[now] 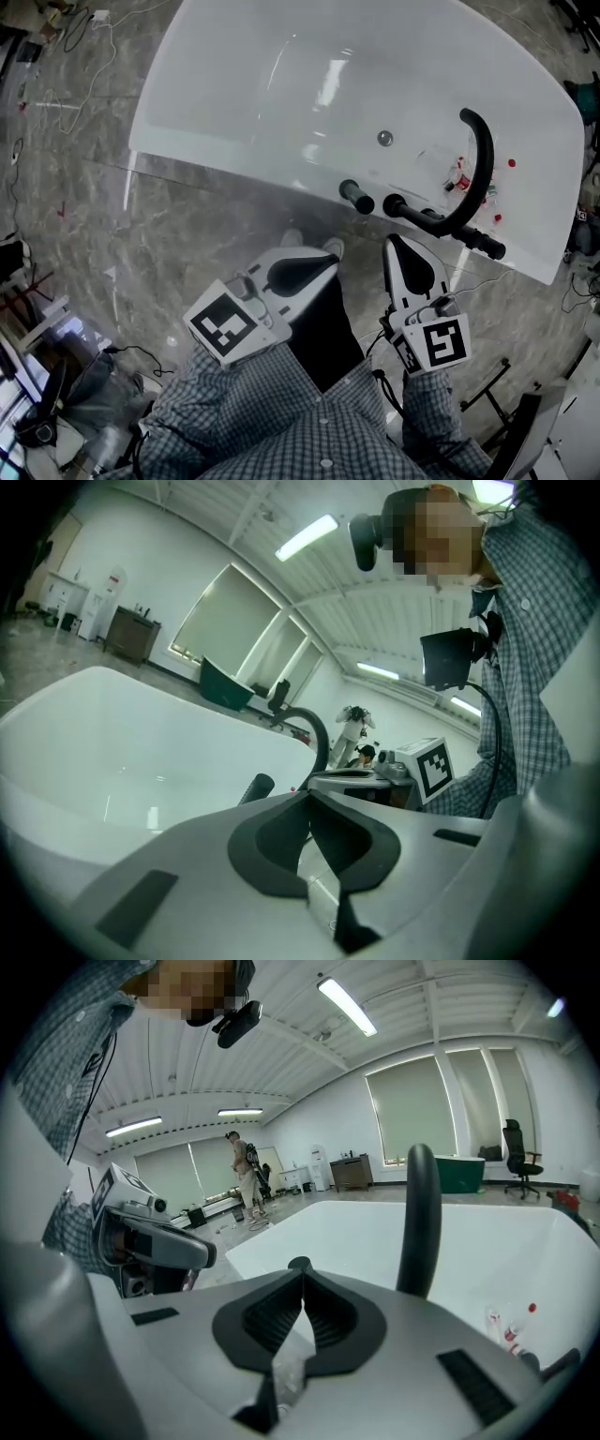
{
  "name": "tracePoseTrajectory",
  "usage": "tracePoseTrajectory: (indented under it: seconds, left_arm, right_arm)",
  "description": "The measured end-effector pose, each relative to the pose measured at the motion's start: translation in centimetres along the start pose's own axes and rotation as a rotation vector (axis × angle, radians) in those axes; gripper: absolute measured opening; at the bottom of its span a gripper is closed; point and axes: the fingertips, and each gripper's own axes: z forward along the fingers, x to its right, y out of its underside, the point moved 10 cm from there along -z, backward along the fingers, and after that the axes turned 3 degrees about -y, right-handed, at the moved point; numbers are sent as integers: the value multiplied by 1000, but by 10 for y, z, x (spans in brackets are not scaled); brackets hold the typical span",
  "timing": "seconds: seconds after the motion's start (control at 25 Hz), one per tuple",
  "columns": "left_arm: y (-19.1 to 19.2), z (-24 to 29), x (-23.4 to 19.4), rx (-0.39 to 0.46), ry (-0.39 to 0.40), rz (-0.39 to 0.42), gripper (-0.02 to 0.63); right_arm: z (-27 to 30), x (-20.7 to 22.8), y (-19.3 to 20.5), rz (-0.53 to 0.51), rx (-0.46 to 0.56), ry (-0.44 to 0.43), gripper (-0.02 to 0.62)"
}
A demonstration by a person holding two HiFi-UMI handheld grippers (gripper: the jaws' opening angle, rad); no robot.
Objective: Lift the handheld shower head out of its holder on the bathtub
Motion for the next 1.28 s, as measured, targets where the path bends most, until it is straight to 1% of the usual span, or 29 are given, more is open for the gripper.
tracePoseTrajectory:
  seconds: [0.12, 0.2, 0.32, 0.48, 0.6, 0.8, 0.92, 1.16, 1.28]
  left_arm:
    - [11, 6, -12, -23, 5, 7, 9]
    - [17, 11, -20, -38, 8, 27, 9]
    - [24, 19, -32, -28, 4, 37, 9]
    - [34, 28, -51, -15, -5, 42, 9]
    - [46, 34, -65, -20, -16, 42, 9]
    - [62, 40, -87, 19, -53, -18, 11]
    - [70, 44, -97, 30, -66, -33, 11]
    - [80, 55, -111, 12, -52, 8, 11]
    - [80, 61, -116, 23, -51, 42, 11]
  right_arm:
    - [13, 7, 12, -4, -14, 0, 18]
    - [20, 10, 19, 0, -21, 2, 18]
    - [30, 13, 30, 10, -33, 0, 18]
    - [47, 18, 46, -34, -61, -16, 18]
    - [59, 24, 59, -39, -69, -18, 18]
    - [76, 32, 75, -47, -86, -10, 18]
    - [83, 37, 83, -54, -93, 5, 18]
    - [96, 41, 100, -57, -103, 19, 18]
    - [103, 42, 107, -67, -114, 21, 19]
